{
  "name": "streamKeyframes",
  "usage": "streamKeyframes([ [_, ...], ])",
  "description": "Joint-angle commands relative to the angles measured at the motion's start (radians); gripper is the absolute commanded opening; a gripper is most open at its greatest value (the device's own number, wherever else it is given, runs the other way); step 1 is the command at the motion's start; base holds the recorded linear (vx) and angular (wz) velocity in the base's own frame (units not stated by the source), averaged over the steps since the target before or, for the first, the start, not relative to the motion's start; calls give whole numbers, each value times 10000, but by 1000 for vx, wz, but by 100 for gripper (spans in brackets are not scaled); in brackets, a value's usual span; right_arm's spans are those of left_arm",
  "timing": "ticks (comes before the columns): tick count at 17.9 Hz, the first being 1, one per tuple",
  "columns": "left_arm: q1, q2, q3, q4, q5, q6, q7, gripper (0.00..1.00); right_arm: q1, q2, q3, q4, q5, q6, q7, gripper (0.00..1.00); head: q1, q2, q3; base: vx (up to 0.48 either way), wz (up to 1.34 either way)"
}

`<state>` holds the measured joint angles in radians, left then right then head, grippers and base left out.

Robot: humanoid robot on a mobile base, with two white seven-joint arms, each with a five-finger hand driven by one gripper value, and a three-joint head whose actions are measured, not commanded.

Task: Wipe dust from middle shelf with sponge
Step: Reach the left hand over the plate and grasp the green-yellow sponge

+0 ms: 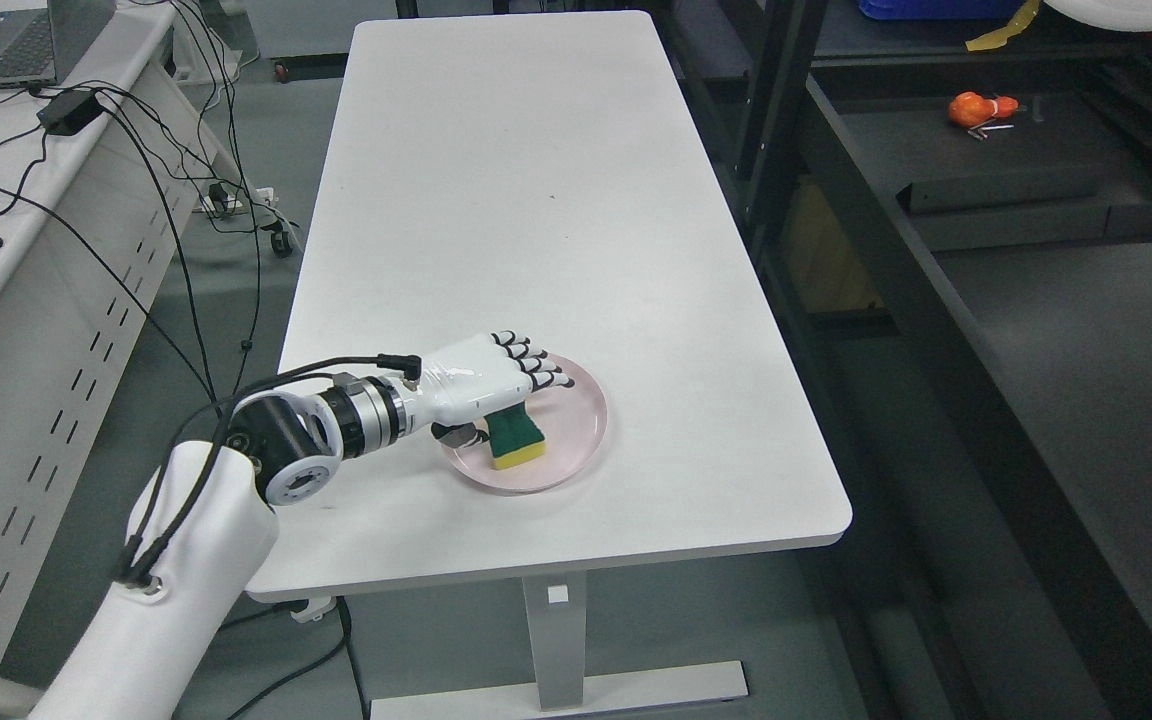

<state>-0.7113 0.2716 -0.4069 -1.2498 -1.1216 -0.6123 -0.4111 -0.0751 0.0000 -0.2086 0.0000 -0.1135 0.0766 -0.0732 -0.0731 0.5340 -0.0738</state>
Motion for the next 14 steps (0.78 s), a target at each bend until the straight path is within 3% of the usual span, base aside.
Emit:
streamKeyframes([
  [1,-81,-722,-840,1008,-472,109,0,85,-1,-175,0,-175,0,1,-5,100,0,0,0,0,0],
  [5,-81,-645,-702,1024,-458,140,0,81,-1,-175,0,-175,0,1,-5,100,0,0,0,0,0],
  [10,26,-675,109,1040,30,-348,-31,50,-1,-175,0,-175,0,1,-5,100,0,0,0,0,0],
  [14,225,-722,893,1193,3520,-826,-183,14,-1,-175,0,-175,0,1,-5,100,0,0,0,0,0],
])
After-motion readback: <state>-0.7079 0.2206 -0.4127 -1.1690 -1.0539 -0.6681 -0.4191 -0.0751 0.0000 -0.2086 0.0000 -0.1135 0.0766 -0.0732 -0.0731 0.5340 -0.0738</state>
